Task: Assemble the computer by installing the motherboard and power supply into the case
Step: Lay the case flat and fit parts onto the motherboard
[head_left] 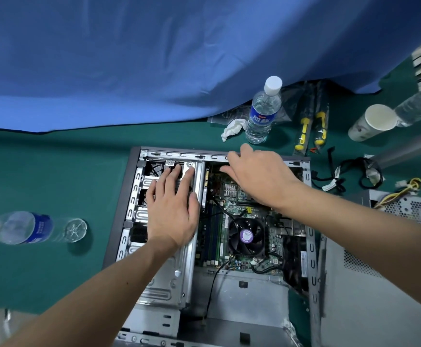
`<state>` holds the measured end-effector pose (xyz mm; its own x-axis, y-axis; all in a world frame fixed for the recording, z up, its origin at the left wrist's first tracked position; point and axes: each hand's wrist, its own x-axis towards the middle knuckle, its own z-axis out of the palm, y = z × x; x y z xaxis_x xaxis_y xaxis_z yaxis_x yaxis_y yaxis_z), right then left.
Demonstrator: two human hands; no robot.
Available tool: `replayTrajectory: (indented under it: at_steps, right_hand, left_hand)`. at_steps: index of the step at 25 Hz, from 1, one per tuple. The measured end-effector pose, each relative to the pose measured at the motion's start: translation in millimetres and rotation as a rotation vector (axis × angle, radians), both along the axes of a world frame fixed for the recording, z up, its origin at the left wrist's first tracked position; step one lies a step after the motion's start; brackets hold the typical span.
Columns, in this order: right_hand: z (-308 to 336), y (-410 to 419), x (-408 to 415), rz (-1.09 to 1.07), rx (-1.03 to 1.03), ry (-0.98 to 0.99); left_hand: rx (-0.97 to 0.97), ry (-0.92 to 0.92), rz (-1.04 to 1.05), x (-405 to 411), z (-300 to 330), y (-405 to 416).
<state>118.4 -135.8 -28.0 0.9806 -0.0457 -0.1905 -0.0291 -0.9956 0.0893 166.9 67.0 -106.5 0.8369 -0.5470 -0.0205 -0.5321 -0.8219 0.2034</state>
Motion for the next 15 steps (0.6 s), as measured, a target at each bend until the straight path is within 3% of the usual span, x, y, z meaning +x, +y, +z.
replayTrajectory:
  at_steps: [4,9,13,15]
  right_hand:
    - [1,-4,-5,0.061,0.22,0.066]
    - [4,2,6,0.006,-0.001,-0.027]
    - [0,0,5,-0.027,0.29,0.042]
    - [2,-8,1,0.068,0.273,0.063]
  left_hand:
    - [-0.005,-0.002,-0.001,1,1,-1]
    - [-0.007,0.001,0.001,1,0,-2]
    - [-0.011,-0.007,-0.002,1,2,-1]
    - [-0.009,-0.01,-0.007,1,2,-3]
